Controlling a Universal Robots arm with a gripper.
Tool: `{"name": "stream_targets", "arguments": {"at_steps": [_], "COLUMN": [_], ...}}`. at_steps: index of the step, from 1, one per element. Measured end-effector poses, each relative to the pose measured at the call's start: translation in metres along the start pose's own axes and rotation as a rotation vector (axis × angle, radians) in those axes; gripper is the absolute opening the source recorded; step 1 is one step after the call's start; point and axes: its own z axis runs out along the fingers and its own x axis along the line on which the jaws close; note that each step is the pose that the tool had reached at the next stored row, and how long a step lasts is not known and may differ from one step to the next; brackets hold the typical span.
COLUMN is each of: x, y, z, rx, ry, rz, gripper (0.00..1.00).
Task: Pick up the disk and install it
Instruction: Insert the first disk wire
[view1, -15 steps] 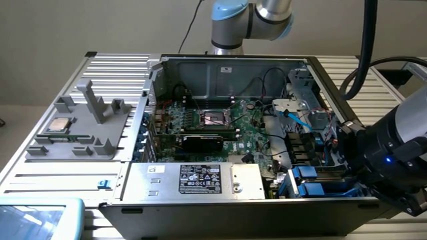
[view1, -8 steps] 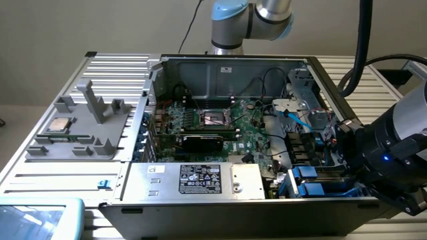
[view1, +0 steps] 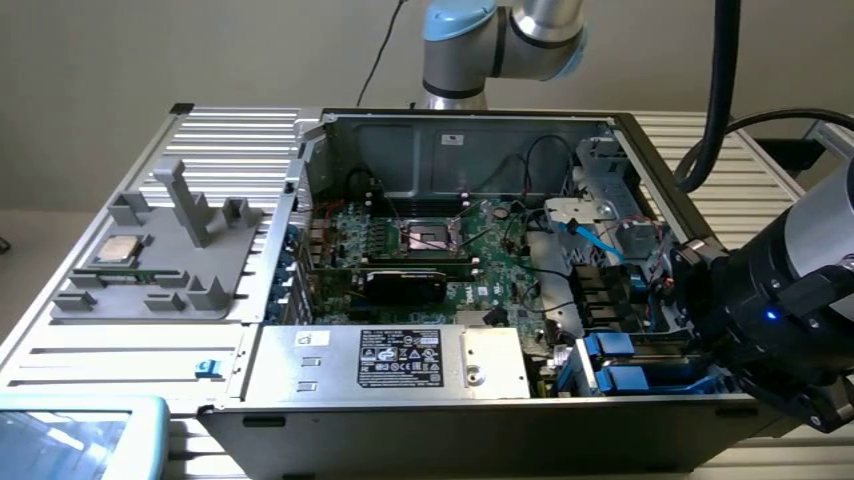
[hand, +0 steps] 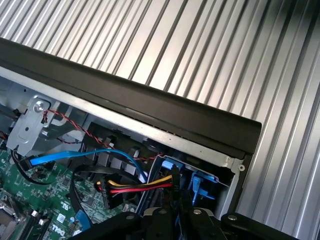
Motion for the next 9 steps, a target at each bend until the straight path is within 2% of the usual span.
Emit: {"name": "stream_targets", "arguments": {"at_steps": [9], "x": [0.0001], "y": [0.0001], "z": [-0.0004], "rx": [0.0030], "ry": [-0.0074], "rz": [-0.001], "gripper": [0.16]}}
